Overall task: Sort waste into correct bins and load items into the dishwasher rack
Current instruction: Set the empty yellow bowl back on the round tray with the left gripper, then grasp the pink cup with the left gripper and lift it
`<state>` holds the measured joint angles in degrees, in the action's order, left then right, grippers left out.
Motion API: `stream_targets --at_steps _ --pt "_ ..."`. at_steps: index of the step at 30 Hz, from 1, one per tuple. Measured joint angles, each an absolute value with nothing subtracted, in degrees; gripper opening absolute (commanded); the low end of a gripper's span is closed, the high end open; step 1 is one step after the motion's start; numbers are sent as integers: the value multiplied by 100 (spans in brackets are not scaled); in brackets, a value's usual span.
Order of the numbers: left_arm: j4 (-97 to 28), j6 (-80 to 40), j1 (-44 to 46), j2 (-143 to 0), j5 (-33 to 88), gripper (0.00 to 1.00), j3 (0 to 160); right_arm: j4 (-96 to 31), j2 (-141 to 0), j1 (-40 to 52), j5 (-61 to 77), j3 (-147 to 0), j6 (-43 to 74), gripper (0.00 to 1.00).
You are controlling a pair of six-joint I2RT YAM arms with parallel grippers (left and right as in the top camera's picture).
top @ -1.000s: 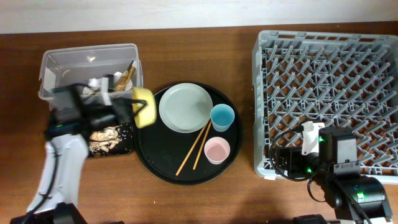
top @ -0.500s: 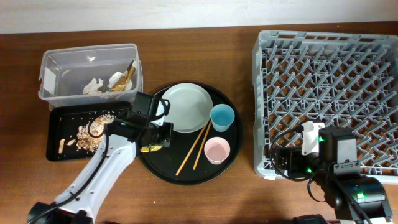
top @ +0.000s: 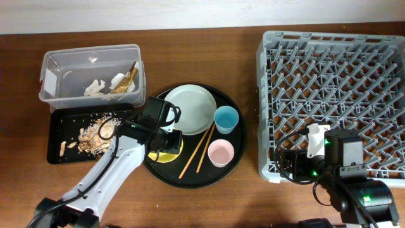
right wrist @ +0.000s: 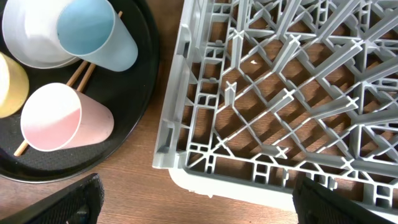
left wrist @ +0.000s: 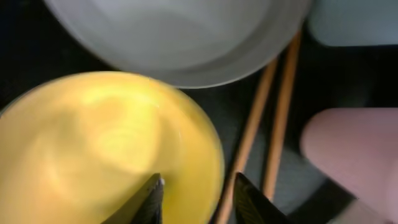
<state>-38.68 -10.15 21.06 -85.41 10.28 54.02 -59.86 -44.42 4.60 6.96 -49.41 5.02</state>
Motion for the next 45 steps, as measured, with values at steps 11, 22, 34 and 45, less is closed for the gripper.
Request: stream_targets --at_steps 11,22,34,45 --pt "-3559 -620 2659 -8388 2209 54 5861 -5986 -4442 460 694 -4941 499 98" --pt "-3568 -521 3402 -9419 2119 8 5861 -5988 -4442 460 696 -4941 502 98" --pt "-3734 -515 2974 -9196 1966 0 5863 -5979 -4442 460 694 -4941 519 98" --pt "-1992 -1516 1105 -8390 5861 0 6034 -4235 -5175 460 3055 -4941 504 98"
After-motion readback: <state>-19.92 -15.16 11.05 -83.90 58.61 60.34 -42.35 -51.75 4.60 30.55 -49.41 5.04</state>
